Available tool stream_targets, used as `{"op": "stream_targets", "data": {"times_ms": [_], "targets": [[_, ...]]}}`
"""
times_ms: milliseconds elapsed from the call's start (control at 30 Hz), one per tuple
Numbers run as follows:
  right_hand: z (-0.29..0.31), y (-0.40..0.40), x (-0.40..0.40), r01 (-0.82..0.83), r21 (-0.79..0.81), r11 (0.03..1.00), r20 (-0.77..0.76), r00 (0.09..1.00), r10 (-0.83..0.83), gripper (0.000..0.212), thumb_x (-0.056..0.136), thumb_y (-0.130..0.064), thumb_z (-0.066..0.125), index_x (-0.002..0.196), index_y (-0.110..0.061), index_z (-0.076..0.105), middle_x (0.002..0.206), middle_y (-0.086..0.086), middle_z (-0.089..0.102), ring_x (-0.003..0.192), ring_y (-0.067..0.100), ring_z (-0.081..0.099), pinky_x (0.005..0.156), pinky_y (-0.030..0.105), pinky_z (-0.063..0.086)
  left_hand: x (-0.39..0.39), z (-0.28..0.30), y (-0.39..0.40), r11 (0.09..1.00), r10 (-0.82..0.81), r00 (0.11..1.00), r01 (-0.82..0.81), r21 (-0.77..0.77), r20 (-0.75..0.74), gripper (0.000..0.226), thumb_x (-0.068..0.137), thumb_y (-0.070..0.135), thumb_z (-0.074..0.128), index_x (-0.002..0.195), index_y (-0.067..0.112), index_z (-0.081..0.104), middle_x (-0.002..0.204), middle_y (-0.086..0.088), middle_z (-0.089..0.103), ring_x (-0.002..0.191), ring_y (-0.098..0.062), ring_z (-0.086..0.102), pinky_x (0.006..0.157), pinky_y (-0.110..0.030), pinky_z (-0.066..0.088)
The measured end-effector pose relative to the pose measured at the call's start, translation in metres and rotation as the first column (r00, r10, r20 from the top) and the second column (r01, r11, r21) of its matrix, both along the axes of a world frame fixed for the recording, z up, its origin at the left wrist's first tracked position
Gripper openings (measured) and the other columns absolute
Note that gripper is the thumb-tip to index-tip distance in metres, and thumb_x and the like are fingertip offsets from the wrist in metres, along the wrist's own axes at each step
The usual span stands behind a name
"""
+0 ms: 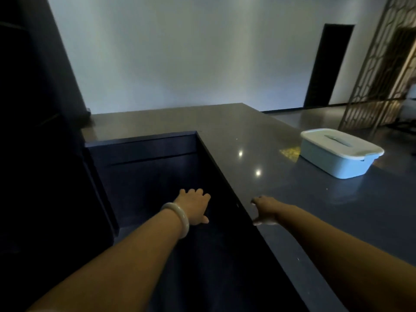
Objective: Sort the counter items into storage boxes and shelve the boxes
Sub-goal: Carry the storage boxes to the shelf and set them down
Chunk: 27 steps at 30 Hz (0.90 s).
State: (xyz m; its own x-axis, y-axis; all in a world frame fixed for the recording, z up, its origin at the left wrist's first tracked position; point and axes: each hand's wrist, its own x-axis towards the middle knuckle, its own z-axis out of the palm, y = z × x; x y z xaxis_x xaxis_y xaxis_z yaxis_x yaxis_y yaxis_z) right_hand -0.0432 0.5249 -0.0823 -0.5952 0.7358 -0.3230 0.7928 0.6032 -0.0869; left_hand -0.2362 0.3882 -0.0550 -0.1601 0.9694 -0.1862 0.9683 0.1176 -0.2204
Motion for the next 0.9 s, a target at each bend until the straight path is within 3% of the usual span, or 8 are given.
{"op": "stream_targets", "data": {"times_ms": [200, 333, 633, 900], "targets": [[0.006, 0.096, -0.028, 0.237, -0.015, 0.971, -0.016, 0.971, -0.238, 0.074, 0.086, -0.037, 0.069, 0.145, -0.010, 0.032, 0.147, 0.013, 0.036, 0.132, 0.032, 0.040, 0.107, 0.037, 0.036, -0.074, 0.009, 0.145, 0.970, -0.243, 0.970, 0.243, -0.005, -0.015, 0.067, 0.089, 0.048, 0.059, 0.141, 0.015, 0.034, 0.135, -0.010, 0.042, 0.121, -0.031, 0.044, 0.100, -0.049, 0.035], [0.003, 0.146, -0.006, 0.422, -0.046, 0.906, -0.001, 0.907, -0.422, 0.076, 0.087, -0.036, 0.069, 0.147, -0.012, 0.029, 0.149, 0.012, 0.034, 0.134, 0.031, 0.038, 0.109, 0.040, 0.035, -0.080, 0.008, 0.240, 0.915, -0.401, 0.915, 0.402, -0.033, 0.037, 0.061, 0.088, 0.047, 0.060, 0.135, 0.014, 0.039, 0.133, -0.010, 0.044, 0.121, -0.032, 0.045, 0.099, -0.047, 0.036], [0.001, 0.259, 0.091, 0.697, 0.009, 0.717, 0.023, 0.717, -0.697, 0.077, 0.082, -0.038, 0.071, 0.145, -0.015, 0.035, 0.148, 0.008, 0.038, 0.133, 0.026, 0.040, 0.108, 0.034, 0.035, -0.016, 0.003, 0.438, 0.765, -0.643, 0.766, 0.642, -0.053, -0.005, 0.060, 0.088, 0.044, 0.062, 0.135, 0.013, 0.040, 0.135, -0.009, 0.042, 0.125, -0.031, 0.044, 0.101, -0.047, 0.036], [0.010, 0.310, 0.163, 0.891, 0.007, 0.454, -0.029, 0.454, -0.891, 0.066, 0.085, -0.041, 0.066, 0.141, -0.015, 0.042, 0.142, 0.009, 0.045, 0.128, 0.026, 0.046, 0.104, 0.034, 0.040, 0.046, 0.021, 0.574, 0.619, -0.785, 0.619, 0.785, 0.000, -0.024, 0.054, 0.090, 0.044, 0.058, 0.133, 0.015, 0.042, 0.132, -0.007, 0.043, 0.124, -0.029, 0.044, 0.102, -0.045, 0.036]]}}
